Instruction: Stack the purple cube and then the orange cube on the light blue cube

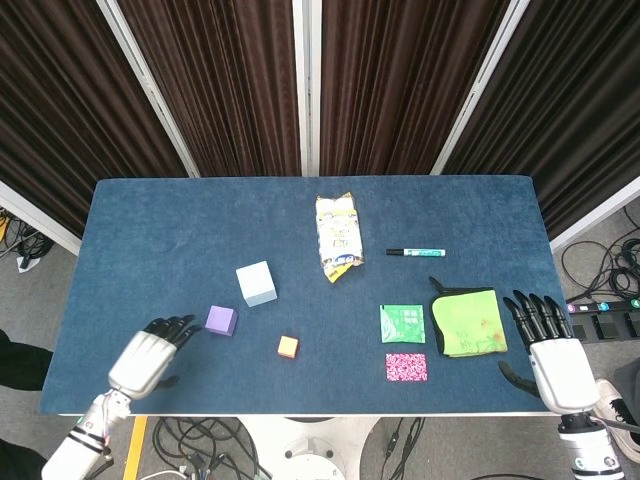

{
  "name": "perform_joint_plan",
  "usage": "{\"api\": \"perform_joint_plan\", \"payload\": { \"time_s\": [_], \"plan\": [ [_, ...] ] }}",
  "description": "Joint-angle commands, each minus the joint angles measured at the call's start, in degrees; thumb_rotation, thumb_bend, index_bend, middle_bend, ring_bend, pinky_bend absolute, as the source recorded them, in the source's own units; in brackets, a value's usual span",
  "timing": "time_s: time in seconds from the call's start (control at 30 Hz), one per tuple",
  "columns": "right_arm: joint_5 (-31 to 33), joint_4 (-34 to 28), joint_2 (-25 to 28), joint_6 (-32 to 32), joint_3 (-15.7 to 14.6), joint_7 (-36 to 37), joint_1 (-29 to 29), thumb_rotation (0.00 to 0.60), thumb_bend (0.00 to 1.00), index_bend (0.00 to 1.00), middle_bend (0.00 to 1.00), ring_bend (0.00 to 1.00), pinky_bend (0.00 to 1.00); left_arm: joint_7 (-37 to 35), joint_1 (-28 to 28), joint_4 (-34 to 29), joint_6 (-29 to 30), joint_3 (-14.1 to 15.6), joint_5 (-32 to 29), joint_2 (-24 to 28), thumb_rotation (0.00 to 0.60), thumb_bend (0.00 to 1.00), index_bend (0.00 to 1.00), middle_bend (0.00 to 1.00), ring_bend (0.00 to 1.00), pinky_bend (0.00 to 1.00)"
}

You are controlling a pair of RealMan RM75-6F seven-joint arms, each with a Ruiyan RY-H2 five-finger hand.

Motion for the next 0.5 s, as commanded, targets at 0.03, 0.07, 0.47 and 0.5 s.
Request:
{"api": "perform_joint_plan", "payload": {
  "time_s": [0.03, 0.07, 0.47, 0.5],
  "plan": [
    [0.1, 0.0, 0.0, 0.0, 0.0, 0.0, 0.0, 0.6, 0.12, 0.02, 0.04, 0.0, 0.0, 0.8, -1.4, 0.6, -1.6, -0.8, -0.4, -1.4, 0.6, 0.09, 0.25, 0.25, 0.21, 0.28],
    [0.1, 0.0, 0.0, 0.1, 0.1, 0.0, 0.0, 0.6, 0.12, 0.02, 0.04, 0.0, 0.0, 1.0, -1.9, 0.8, -2.1, -1.2, -0.6, -1.9, 0.6, 0.09, 0.25, 0.25, 0.21, 0.28],
    [0.5, -0.1, 0.1, 0.1, 0.5, 0.1, 0.1, 0.6, 0.12, 0.02, 0.04, 0.0, 0.0, -2.1, -8.8, 7.4, -11.2, -6.7, -9.3, -7.4, 0.6, 0.09, 0.25, 0.26, 0.21, 0.28],
    [0.6, -0.1, 0.1, 0.1, 0.5, 0.1, 0.1, 0.6, 0.12, 0.02, 0.04, 0.0, 0.0, -2.4, -9.4, 8.0, -11.9, -7.0, -10.0, -7.8, 0.6, 0.09, 0.25, 0.26, 0.21, 0.28]
  ]
}}
